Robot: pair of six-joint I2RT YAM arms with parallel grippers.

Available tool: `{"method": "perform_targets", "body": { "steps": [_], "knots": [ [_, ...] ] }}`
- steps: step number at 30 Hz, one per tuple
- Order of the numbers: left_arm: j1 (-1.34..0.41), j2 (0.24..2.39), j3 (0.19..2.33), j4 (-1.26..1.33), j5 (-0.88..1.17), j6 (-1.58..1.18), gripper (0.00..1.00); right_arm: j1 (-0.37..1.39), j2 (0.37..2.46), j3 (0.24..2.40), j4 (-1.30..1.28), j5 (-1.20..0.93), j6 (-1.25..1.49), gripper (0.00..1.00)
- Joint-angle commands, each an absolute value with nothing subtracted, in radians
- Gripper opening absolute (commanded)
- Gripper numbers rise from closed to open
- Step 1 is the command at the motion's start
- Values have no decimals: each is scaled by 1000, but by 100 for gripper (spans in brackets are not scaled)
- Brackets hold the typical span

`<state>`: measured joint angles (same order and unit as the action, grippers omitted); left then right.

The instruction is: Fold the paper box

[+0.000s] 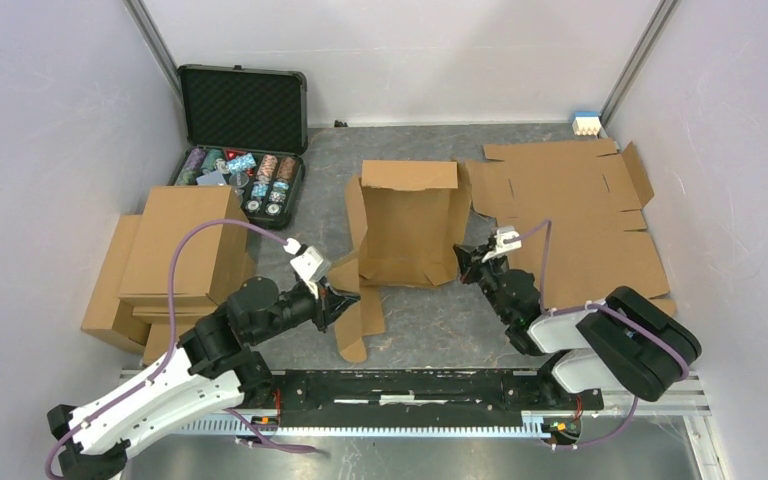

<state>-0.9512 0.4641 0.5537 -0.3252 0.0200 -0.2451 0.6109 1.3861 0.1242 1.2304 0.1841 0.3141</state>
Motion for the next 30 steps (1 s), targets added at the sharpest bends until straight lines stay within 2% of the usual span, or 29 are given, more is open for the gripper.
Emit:
{"method": "perform_targets", "body": {
  "steps": [1,2,9,17,18,21,23,30],
  "knots": [
    [-955,508,538,-299,92,-226,13,749,1353,103,1160,505,248,3],
    [-956,516,539,-296,99,-224,13,767,1353,109,1150,506,238,10],
    [-956,514,542,-299,101,-203,13,824,1333,78,1135,434,221,29],
    [-955,530,585,-349,198,-176,12,822,1280,135,1060,244,78,27],
    [-956,538,592,-357,198,-170,13,822,1280,151,1044,228,70,31],
    [-955,542,598,-363,186,-164,13,808,1284,178,1003,204,47,49],
    [-955,534,596,-355,184,-171,13,777,1286,188,1000,109,51,53],
    [-956,518,598,-363,166,-166,12,736,1313,191,1024,9,70,72]
  ]
}}
